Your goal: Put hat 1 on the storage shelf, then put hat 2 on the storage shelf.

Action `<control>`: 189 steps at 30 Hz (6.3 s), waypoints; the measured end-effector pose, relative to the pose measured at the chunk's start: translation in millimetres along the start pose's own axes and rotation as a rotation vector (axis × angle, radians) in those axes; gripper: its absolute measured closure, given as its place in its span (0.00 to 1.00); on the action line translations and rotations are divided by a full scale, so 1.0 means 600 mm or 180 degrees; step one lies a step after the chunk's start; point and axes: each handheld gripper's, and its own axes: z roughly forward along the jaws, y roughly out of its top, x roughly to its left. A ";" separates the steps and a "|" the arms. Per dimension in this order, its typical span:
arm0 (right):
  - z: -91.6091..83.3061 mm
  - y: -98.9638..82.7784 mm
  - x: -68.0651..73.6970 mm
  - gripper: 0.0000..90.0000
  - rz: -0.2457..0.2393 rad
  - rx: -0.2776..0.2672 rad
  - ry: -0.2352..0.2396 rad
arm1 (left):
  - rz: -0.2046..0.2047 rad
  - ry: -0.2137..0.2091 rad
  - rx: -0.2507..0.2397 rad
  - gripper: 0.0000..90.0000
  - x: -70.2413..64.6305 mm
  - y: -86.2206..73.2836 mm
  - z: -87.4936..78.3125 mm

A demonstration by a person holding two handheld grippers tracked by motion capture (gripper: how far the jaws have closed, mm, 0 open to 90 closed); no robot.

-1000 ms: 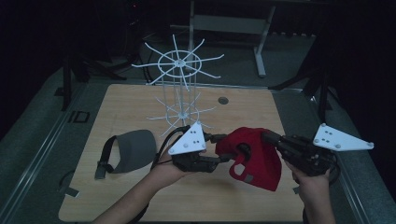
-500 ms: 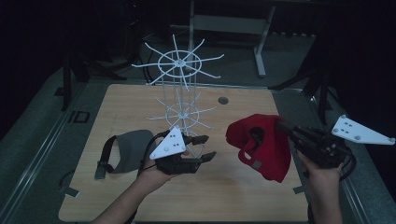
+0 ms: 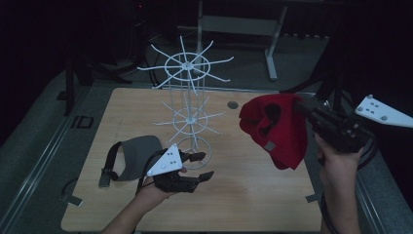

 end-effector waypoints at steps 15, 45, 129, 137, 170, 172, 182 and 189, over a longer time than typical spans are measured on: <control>0.053 0.061 -0.007 0.98 -0.0034 -0.0032 -0.0149 | -0.0096 -0.0066 0.0031 0.14 -0.009 -0.081 -0.001; 0.178 0.089 0.001 0.98 0.0000 0.0218 -0.0280 | -0.0193 0.0287 0.0073 0.14 -0.005 -0.177 -0.027; 0.038 -0.317 -0.062 0.19 0.0059 0.1189 -0.0268 | -0.0400 0.0464 0.0172 0.14 0.005 -0.218 -0.046; 0.021 -0.386 -0.082 0.20 0.0077 0.1387 -0.0494 | -0.0373 0.0586 0.0214 0.14 0.012 -0.225 -0.051; -0.064 -0.483 -0.109 0.20 0.0396 0.1196 -0.0925 | -0.0549 0.0896 0.0176 0.16 0.027 -0.257 -0.192; -0.062 -0.486 -0.110 0.20 0.0387 0.1235 -0.0934 | -0.0555 0.0930 0.0206 0.17 0.033 -0.262 -0.209; -0.060 -0.490 -0.115 0.20 0.0397 0.1197 -0.0949 | -0.0680 0.1598 0.0486 0.19 0.064 -0.292 -0.285; -0.057 -0.493 -0.114 0.20 0.0394 0.1231 -0.0936 | -0.0953 0.1968 0.0659 0.19 0.101 -0.310 -0.324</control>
